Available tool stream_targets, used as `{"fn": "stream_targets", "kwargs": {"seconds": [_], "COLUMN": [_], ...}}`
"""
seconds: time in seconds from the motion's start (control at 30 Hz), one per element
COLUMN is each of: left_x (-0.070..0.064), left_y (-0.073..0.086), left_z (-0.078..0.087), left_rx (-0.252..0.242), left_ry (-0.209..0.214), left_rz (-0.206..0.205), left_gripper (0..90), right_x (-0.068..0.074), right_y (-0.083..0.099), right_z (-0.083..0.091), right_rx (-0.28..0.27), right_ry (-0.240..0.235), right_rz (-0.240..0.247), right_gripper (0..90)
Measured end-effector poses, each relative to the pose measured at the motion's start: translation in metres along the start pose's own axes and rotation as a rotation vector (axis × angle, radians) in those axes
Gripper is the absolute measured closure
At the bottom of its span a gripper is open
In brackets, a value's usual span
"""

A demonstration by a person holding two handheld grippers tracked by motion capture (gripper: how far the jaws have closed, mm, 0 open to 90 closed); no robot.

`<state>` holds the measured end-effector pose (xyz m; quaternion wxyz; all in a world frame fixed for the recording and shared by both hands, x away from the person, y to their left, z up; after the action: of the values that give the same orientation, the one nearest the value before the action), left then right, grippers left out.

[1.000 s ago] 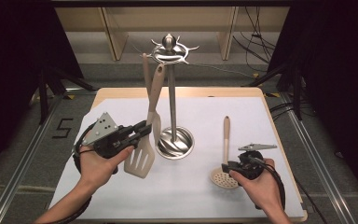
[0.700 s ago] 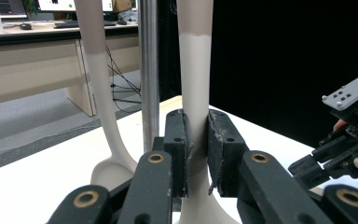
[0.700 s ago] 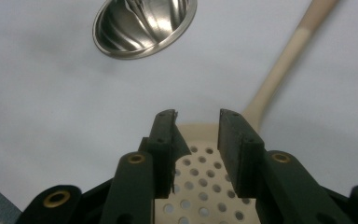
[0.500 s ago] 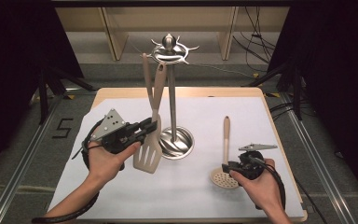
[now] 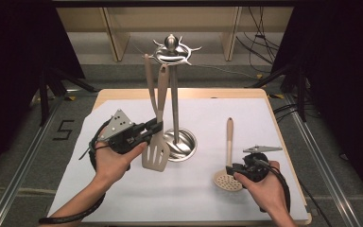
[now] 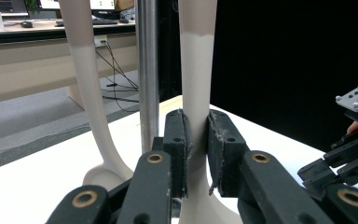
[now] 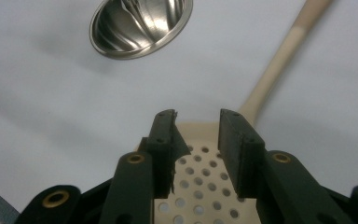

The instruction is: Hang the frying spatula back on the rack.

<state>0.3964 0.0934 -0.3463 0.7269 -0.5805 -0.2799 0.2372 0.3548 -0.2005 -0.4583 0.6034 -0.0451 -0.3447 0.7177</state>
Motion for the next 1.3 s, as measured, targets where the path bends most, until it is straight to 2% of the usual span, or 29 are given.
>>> {"fn": "stream_targets", "kwargs": {"seconds": [0.1,0.33,0.37,0.5,0.7,0.8,0.87,0.93,0.97,1.07,1.13,1.23,1.3], "left_x": [0.000,0.000,0.000,-0.001,-0.002,-0.002,-0.003,-0.004,-0.004,-0.005,-0.005,-0.007,-0.008], "left_y": [0.000,0.000,0.000,0.000,-0.001,-0.001,-0.002,-0.002,-0.002,-0.003,-0.003,-0.004,-0.003], "left_z": [-0.002,-0.006,-0.007,-0.011,-0.016,-0.018,-0.019,-0.021,-0.022,-0.024,-0.025,-0.026,-0.026], "left_rx": [0.002,0.003,0.000,0.008,0.014,0.017,0.018,0.018,0.020,0.021,0.022,0.027,0.022], "left_ry": [0.000,-0.004,-0.002,0.001,0.003,0.005,0.003,0.006,0.006,0.010,0.014,0.021,0.027], "left_rz": [0.003,0.005,0.007,0.005,0.002,-0.001,0.005,0.002,-0.001,-0.003,-0.004,-0.008,-0.011], "left_gripper": [77.9,77.8,77.8,77.7,77.4,77.3,77.2,76.9,76.8,76.6,76.4,75.6,73.7], "right_x": [-0.001,0.000,0.001,-0.001,0.000,0.000,-0.003,-0.001,-0.004,-0.004,0.000,0.000,-0.002], "right_y": [-0.001,0.000,0.000,-0.001,0.000,0.000,-0.001,0.001,-0.002,-0.003,0.001,0.001,-0.001], "right_z": [0.000,-0.001,0.000,0.000,0.000,0.000,-0.001,0.000,-0.002,-0.002,0.000,0.000,0.000], "right_rx": [-0.008,-0.004,0.006,-0.009,0.002,0.002,0.000,0.023,-0.012,-0.014,0.027,0.028,0.015], "right_ry": [0.006,-0.002,0.000,0.006,0.001,0.005,0.001,0.010,0.002,0.002,0.008,0.008,0.012], "right_rz": [0.011,0.002,-0.015,0.010,-0.016,-0.012,0.013,-0.023,0.032,0.037,-0.026,-0.029,-0.013], "right_gripper": [66.8,66.8,66.8,66.8,66.8,66.8,66.8,66.8,66.8,66.8,66.8,66.8,66.8]}}
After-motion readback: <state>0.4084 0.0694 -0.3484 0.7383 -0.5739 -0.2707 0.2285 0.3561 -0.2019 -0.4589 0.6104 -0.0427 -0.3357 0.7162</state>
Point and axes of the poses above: each handheld gripper's, and its own axes: z roughly backward along the jaws, y roughly out of its underside, x roughly to its left, the point moved 6 cm from there along -z, roughly forward along the jaws, and after that the axes turned 10 degrees about -z, right-handed, at the moved point
